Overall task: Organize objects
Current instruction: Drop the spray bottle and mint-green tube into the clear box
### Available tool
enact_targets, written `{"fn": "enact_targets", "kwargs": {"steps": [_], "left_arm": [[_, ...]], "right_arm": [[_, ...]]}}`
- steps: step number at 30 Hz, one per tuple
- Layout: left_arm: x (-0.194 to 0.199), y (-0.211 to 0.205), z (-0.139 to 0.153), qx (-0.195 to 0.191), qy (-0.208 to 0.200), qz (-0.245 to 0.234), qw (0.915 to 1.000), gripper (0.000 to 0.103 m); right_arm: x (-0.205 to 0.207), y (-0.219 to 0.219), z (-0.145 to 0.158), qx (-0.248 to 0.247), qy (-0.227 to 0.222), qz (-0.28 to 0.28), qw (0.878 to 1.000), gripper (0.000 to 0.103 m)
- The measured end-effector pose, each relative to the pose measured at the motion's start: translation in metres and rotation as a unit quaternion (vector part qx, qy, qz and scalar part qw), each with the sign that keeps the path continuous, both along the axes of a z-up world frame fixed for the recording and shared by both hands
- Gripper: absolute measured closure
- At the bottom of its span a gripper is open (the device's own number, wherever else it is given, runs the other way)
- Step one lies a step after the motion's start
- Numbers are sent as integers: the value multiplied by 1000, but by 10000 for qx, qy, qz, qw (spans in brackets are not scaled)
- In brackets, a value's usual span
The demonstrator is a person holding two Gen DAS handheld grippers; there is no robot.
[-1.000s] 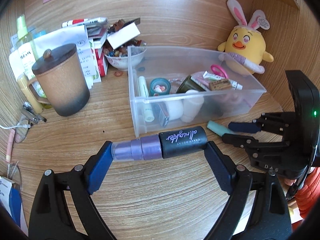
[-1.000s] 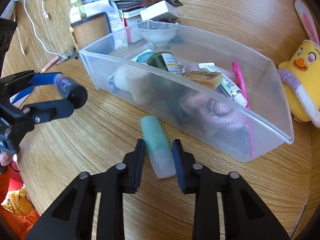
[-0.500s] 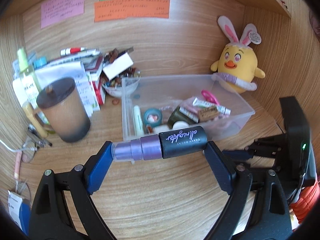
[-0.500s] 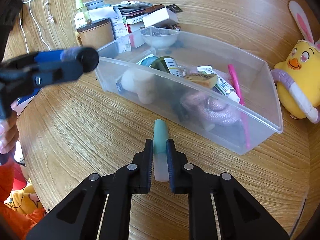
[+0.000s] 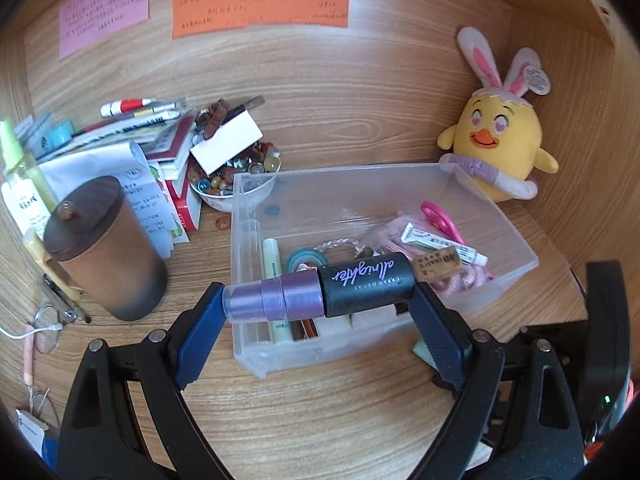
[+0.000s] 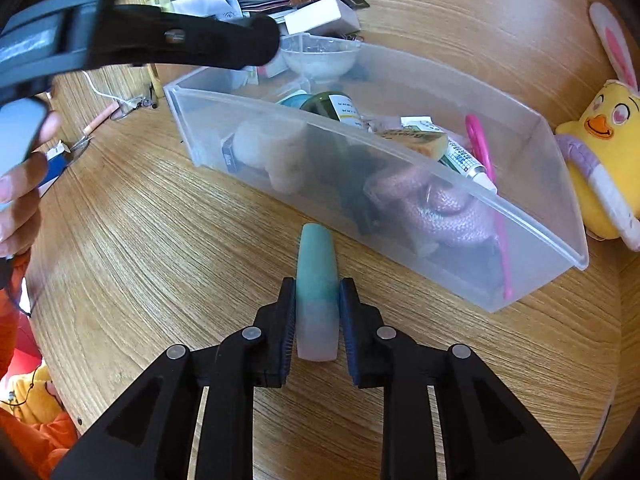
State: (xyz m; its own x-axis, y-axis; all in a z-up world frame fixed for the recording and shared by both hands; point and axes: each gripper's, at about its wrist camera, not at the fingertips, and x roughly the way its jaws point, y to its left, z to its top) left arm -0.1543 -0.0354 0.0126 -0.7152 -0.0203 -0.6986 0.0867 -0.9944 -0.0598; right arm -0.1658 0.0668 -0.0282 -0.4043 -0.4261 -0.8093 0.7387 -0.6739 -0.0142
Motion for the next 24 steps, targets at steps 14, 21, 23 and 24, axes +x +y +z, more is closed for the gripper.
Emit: {"fn": "enact_targets", "kwargs": {"steps": [14, 21, 23, 24], "left_arm": [[-22, 11, -2, -48, -60, -119, 9999, 12], [-10, 9, 8, -17, 96, -112, 9999, 10], [-4, 7, 10, -6, 131, -105, 9999, 9], [-2, 7, 11, 1, 144, -100, 9998, 9]], "right_arm": [[9, 47, 69, -1011, 482, -270, 9933, 90], [-13, 44, 82, -1115, 603, -484, 9908, 90], [-18, 42, 82, -1137, 563, -491, 9907, 90], [-20, 40, 83, -1147, 576, -505, 9904, 90]]}}
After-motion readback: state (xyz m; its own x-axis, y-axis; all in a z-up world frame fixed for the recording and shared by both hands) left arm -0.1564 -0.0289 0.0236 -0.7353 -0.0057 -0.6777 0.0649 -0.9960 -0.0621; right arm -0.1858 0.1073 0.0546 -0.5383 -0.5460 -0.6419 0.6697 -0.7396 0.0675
